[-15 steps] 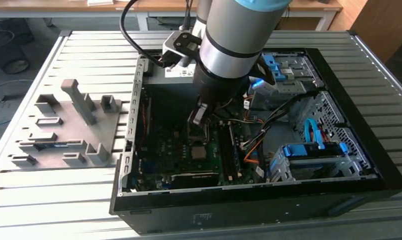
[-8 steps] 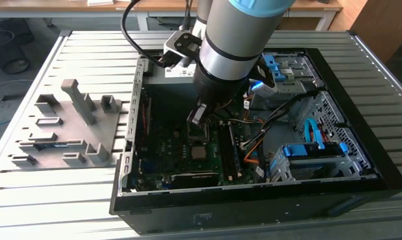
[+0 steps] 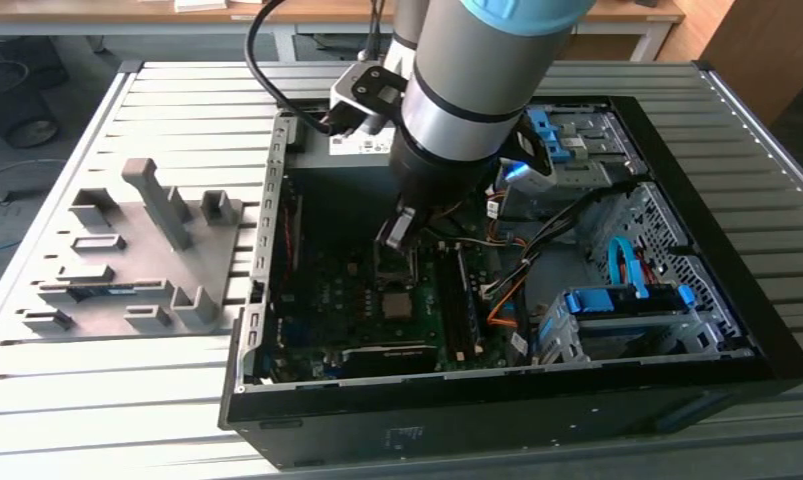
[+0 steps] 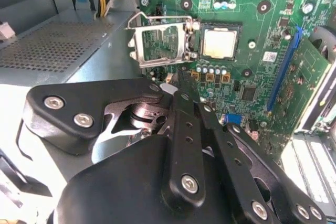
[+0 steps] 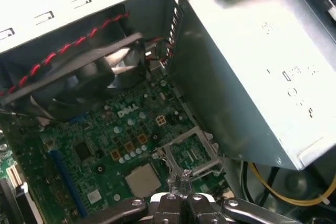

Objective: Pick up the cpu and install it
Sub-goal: 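Close the cpu cover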

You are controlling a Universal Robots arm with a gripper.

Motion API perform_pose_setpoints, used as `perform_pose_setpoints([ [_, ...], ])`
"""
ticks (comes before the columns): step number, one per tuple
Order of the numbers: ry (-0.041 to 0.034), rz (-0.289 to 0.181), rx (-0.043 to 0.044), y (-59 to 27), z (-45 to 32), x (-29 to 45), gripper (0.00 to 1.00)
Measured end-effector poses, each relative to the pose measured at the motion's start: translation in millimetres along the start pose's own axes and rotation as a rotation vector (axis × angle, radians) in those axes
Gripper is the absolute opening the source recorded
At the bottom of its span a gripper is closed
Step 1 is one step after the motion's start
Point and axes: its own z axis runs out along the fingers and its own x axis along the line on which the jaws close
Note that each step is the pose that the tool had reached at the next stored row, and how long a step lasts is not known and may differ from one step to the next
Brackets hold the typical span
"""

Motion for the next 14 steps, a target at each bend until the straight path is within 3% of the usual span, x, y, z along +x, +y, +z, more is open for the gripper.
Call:
perform_pose_setpoints([
  [9,0.0091,0.0,-0.0146,-32.8,-2.2,-19.9,0.1],
  [14,0.0097,0.0,-0.016,-38.1,-2.6,-23.5,0.1],
])
